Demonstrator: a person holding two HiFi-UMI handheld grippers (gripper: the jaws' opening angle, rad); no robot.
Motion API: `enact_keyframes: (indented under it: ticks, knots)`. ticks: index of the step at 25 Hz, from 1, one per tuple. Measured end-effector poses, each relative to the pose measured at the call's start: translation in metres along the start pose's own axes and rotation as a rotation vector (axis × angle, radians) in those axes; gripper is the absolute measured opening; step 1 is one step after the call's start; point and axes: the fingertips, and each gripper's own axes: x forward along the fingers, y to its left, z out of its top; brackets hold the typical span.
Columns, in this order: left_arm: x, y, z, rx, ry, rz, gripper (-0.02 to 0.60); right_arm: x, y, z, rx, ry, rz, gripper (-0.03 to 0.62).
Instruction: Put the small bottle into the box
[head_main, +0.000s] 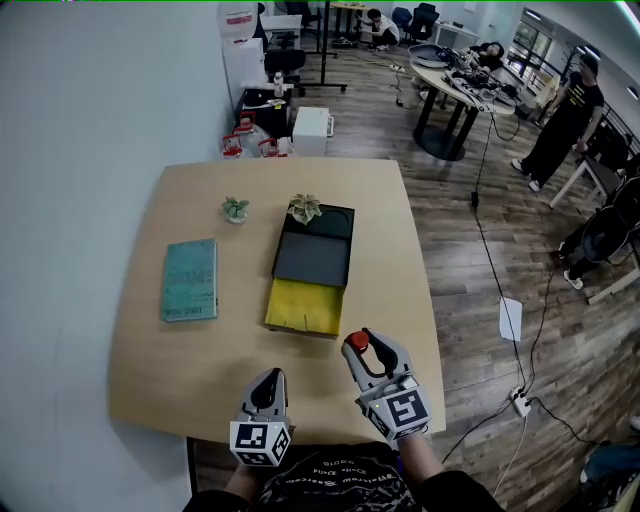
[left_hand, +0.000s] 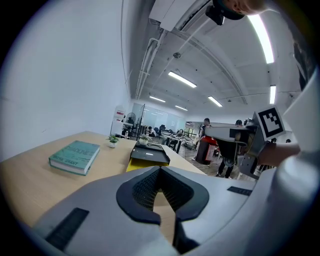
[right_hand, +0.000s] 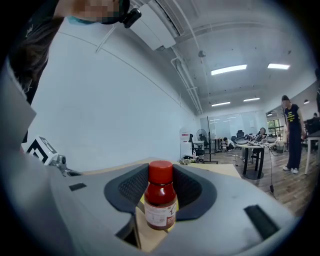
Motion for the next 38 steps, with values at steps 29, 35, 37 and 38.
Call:
enact_keyframes:
  ticks: [29,35,37,38]
  knots:
    - [0.03,0.041,-0.013,-0.014,0.077,0.121,0.003,0.159,-0.032,-0.038,-0.037,0.052,0.169,0.156]
    - [0.04,0.054,-0.012,-0.025,0.111,0.156,0.003,0.18,-0.046,-0.063,-0.009,0.09,0.171,0.156]
    - [0.043,0.058,-0.014,-0.023,0.121,0.164,0.003,0.186,-0.049,-0.073,-0.005,0.108,0.172,0.155]
    - [0.045,0.06,-0.017,-0.026,0.127,0.166,0.004,0.189,-0.049,-0.077,-0.006,0.117,0.175,0.156]
